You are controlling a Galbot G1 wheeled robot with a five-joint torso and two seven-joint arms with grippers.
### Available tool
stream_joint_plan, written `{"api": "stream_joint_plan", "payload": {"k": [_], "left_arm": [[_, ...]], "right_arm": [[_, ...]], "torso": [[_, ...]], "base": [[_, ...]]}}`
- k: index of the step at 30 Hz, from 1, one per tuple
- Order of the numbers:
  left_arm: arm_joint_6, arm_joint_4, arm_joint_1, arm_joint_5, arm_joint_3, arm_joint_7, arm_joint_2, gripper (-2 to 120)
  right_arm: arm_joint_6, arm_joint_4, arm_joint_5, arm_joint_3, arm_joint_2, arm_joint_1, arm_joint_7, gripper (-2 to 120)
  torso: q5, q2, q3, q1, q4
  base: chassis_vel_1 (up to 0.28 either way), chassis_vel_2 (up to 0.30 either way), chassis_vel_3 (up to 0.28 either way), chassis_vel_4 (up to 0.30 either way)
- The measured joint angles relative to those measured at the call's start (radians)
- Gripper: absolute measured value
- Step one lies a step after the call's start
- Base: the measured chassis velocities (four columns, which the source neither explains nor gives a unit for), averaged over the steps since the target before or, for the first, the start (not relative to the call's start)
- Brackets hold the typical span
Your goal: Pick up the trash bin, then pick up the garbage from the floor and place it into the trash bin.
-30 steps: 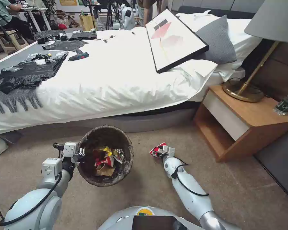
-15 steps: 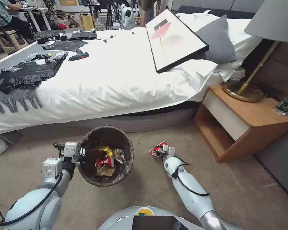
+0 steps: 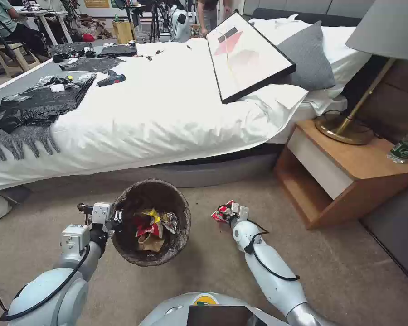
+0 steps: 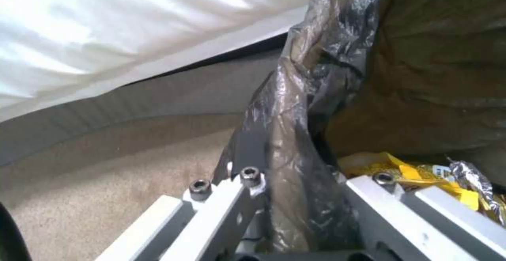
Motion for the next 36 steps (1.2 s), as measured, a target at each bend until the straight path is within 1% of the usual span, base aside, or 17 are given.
{"api": "stream_joint_plan", "payload": {"k": [13, 29, 30, 31, 34, 35, 36], "left_arm": [[-0.001, 0.000, 0.002, 0.003, 0.000, 0.001, -0.002, 3], [-0.003, 0.000, 0.004, 0.009, -0.002, 0.001, -0.008, 3], [-0.003, 0.000, 0.004, 0.009, -0.002, 0.001, -0.008, 3], [-0.003, 0.000, 0.004, 0.009, -0.002, 0.001, -0.008, 3], [-0.003, 0.000, 0.002, 0.009, -0.003, 0.001, -0.005, 3], [-0.004, 0.000, 0.000, 0.009, -0.003, 0.002, -0.004, 3], [-0.004, 0.000, 0.000, 0.009, -0.003, 0.002, -0.004, 3]], "right_arm": [[0.001, -0.048, 0.000, 0.005, 0.008, 0.024, 0.010, 100], [0.003, -0.141, 0.000, 0.010, 0.041, 0.076, 0.021, 99], [0.003, -0.143, 0.000, 0.010, 0.041, 0.077, 0.021, 96], [0.003, -0.143, 0.000, 0.010, 0.041, 0.077, 0.021, 96], [0.003, -0.149, 0.000, 0.013, 0.042, 0.079, 0.020, 81], [0.003, -0.152, -0.001, 0.014, 0.042, 0.079, 0.021, 78], [0.003, -0.152, -0.001, 0.014, 0.042, 0.079, 0.021, 78]], "torso": [[-0.0002, 0.000, 0.000, 0.000, 0.0000], [-0.0002, 0.000, 0.000, 0.000, 0.0000], [-0.0002, 0.000, 0.000, 0.000, 0.0000], [-0.0002, 0.000, 0.000, 0.000, 0.0000], [-0.0003, 0.000, 0.000, 0.000, -0.0001], [-0.0003, 0.000, 0.000, 0.000, -0.0002], [-0.0003, 0.000, 0.000, 0.000, -0.0002]], "base": [[0.000, 0.000, 0.000, 0.000], [0.000, 0.000, 0.000, 0.000], [0.000, 0.000, 0.000, 0.000], [0.000, 0.000, 0.000, 0.000], [0.000, 0.000, 0.000, 0.000], [0.000, 0.000, 0.000, 0.000], [0.000, 0.000, 0.000, 0.000]]}}
